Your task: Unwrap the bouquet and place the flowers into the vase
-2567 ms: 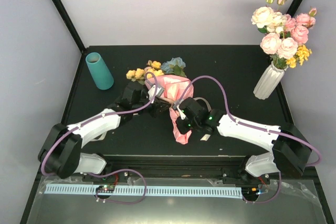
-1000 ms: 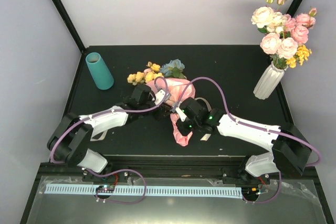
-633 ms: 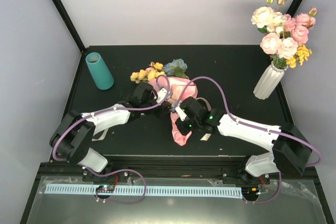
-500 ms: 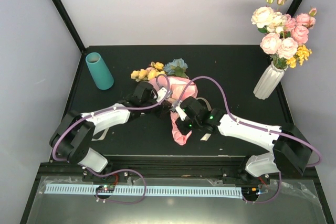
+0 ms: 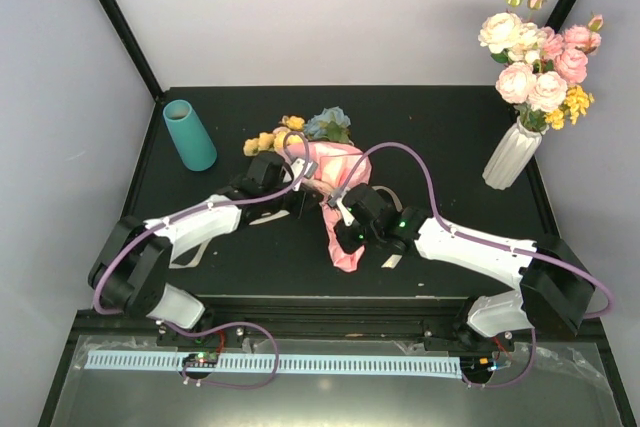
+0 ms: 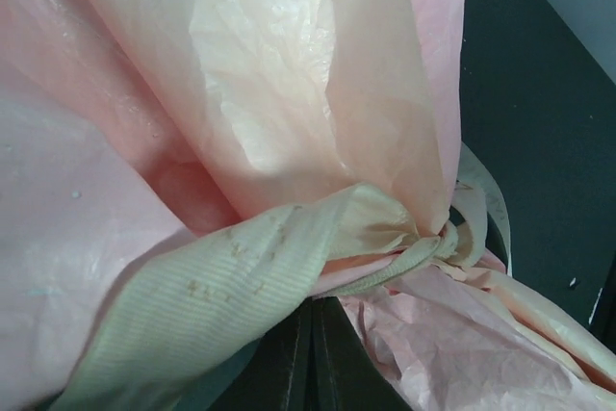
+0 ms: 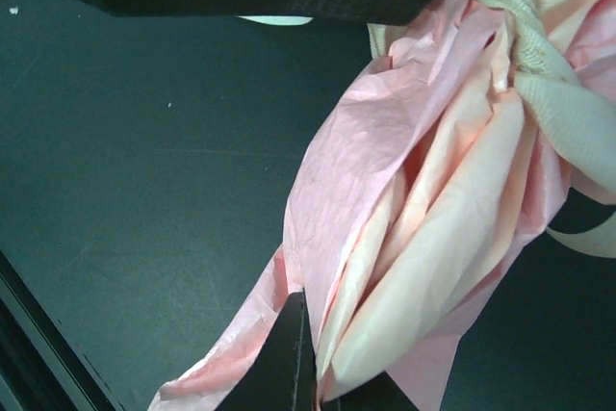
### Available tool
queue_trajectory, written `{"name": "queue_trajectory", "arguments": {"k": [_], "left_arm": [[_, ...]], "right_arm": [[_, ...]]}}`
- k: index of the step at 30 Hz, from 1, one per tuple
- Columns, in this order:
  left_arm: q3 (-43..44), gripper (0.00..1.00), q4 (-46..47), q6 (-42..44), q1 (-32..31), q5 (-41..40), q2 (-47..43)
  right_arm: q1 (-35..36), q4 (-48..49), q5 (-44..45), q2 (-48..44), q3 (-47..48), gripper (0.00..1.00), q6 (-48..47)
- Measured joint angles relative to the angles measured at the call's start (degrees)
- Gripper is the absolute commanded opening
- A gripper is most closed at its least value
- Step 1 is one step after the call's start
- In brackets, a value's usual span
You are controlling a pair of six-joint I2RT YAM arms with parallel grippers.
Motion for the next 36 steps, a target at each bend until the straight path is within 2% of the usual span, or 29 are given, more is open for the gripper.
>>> {"name": "queue_trajectory", "arguments": {"k": [11,21,23,24,27,29,32,36], "left_arm": [[-1.99,0.02,-2.43,-2.64,0.46,-0.92,-6.86],[-5.75,0.03,-3.85,-3.98,1.18,-1.79,-14.19],[-6.21,0.08,-4.22,-4.11,1.18,-1.77,-14.78],[-6.43,0.15,-4.37,-4.15,1.18,-1.75,-14.91],[-6.47,0.43,-5.53,-4.24,1.25,-1.66,-15.23],[-6.32,0.54,-6.93,-4.2,1.29,-1.64,-15.43],[-5.33,0.59,-9.99,-4.33,1.49,-2.03,-15.54],[-4.22,0.56,-12.55,-4.17,1.49,-1.53,-15.54]], "right_arm": [[-3.43,0.22,0.98,-0.26,-0.76,0.02,5.4],[-3.58,-0.81,1.53,-0.61,-0.94,0.02,7.91],[-3.58,-0.94,1.7,-0.79,-0.94,0.02,8.24],[-3.58,-1.07,1.79,-0.9,-0.94,0.02,8.46],[-3.72,-1.92,2.14,-0.92,-0.98,0.02,9.07],[-3.93,-2.6,2.27,-0.9,-1.05,0.02,9.25],[-4.0,-2.75,2.19,-0.79,-1.05,0.02,9.33],[-4.0,-2.71,1.55,-0.13,-1.05,0.01,9.29]]}}
